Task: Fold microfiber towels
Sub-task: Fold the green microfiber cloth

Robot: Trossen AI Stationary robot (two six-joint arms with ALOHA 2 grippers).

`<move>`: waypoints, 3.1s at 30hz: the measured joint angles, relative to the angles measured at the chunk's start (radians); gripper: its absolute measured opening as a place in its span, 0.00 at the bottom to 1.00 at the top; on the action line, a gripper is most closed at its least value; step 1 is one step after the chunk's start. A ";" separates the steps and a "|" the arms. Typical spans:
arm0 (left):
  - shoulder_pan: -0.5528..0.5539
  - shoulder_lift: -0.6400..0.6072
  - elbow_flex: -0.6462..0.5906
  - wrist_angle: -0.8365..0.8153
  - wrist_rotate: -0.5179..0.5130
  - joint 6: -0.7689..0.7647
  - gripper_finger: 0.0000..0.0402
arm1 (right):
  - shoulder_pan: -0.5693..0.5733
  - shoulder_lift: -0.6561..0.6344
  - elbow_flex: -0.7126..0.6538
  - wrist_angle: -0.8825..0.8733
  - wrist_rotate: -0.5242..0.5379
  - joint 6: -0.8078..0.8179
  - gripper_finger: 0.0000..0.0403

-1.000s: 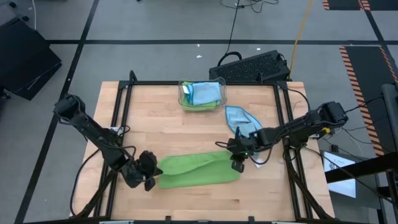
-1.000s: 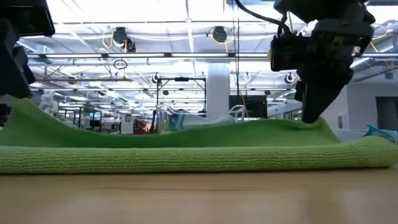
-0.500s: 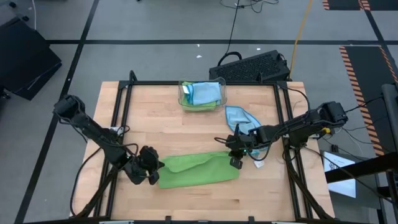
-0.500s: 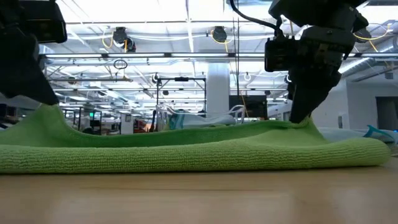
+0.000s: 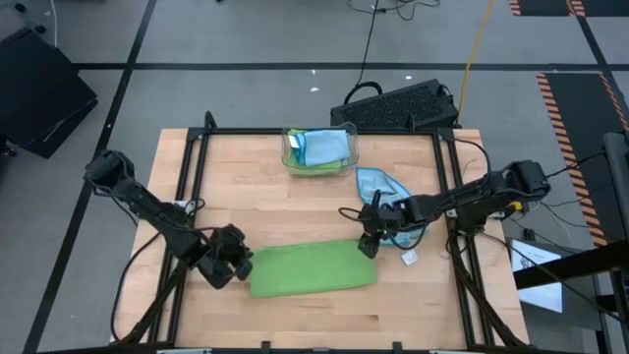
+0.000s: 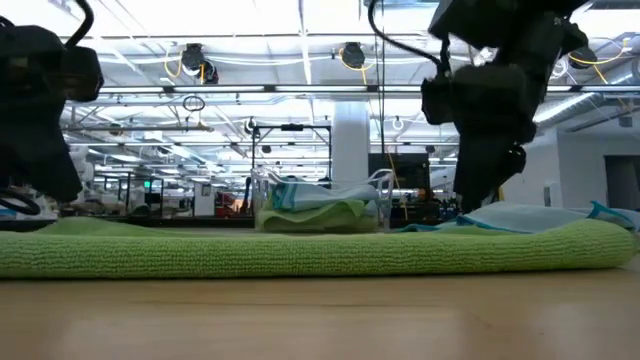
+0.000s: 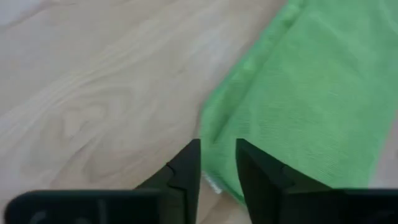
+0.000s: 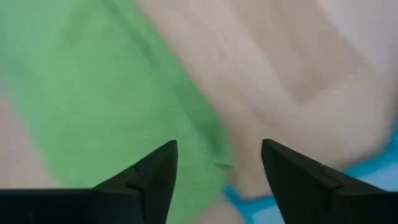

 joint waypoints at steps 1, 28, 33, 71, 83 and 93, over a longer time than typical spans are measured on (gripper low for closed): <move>0.001 0.000 0.000 -0.009 -0.004 -0.016 0.28 | 0.006 -0.003 0.000 0.024 -0.013 0.011 0.57; 0.024 0.314 0.008 0.531 0.140 0.050 0.16 | 0.156 0.093 0.000 0.356 -0.085 0.227 0.19; 0.032 0.318 0.015 0.408 0.185 0.092 0.13 | 0.161 0.125 0.000 0.412 -0.123 0.280 0.08; 0.480 -0.375 0.006 -0.436 0.624 -0.399 0.52 | -0.055 0.091 0.000 0.529 -0.591 0.138 0.01; 0.492 -0.247 -0.097 -0.301 0.782 -0.464 0.60 | -0.184 0.090 0.000 0.474 -0.871 -0.063 0.01; 0.503 -0.248 -0.236 -0.078 0.763 -0.530 0.60 | -0.236 0.090 0.000 0.412 -0.954 -0.155 0.01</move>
